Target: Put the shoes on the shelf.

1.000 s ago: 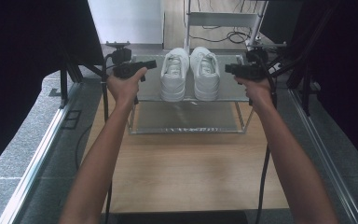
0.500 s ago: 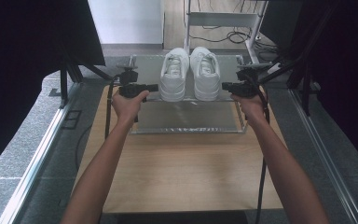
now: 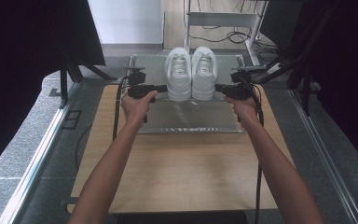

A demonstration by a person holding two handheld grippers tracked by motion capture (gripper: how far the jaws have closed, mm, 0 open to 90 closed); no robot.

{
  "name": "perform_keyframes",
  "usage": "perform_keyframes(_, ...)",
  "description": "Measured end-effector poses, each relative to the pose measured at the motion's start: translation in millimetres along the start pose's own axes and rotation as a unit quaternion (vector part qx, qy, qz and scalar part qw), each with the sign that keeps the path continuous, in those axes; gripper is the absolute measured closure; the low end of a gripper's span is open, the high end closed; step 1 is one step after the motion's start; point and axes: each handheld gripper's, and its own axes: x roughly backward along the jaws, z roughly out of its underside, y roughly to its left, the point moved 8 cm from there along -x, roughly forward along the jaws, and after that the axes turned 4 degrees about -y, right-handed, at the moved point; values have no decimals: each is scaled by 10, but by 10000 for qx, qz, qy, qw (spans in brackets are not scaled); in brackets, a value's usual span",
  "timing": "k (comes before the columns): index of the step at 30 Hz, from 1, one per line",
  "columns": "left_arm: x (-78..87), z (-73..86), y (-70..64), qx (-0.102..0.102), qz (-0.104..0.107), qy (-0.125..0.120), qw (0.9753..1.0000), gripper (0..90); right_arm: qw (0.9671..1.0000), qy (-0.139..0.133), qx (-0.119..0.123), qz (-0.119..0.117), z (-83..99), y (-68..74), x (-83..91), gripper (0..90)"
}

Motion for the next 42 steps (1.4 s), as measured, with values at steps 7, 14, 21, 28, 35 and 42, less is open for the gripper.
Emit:
perform_keyframes(7,10,18,26,71,71,-42,9999,887,10000,7,-24,-95,4,-13,7,893)
perform_keyframes(14,97,-23,15,-57,239,-247,9994,781,9991,-325,96,-254,-33,-5,175,797)
perform_keyframes(21,295,23,-52,-426,49,-520,9977,665,9981,-535,120,-263,19,-31,327,699)
perform_keyframes(28,623,162,-108,-663,248,-647,9954,616,9958,-749,305,-421,205,68,532,604)
perform_keyframes(35,831,426,-56,-963,248,-626,9931,567,9930,-1005,531,-314,397,77,747,595)
perform_keyframes(42,934,829,56,-1043,225,-637,9922,534,9917,-1082,532,-445,745,55,916,589)
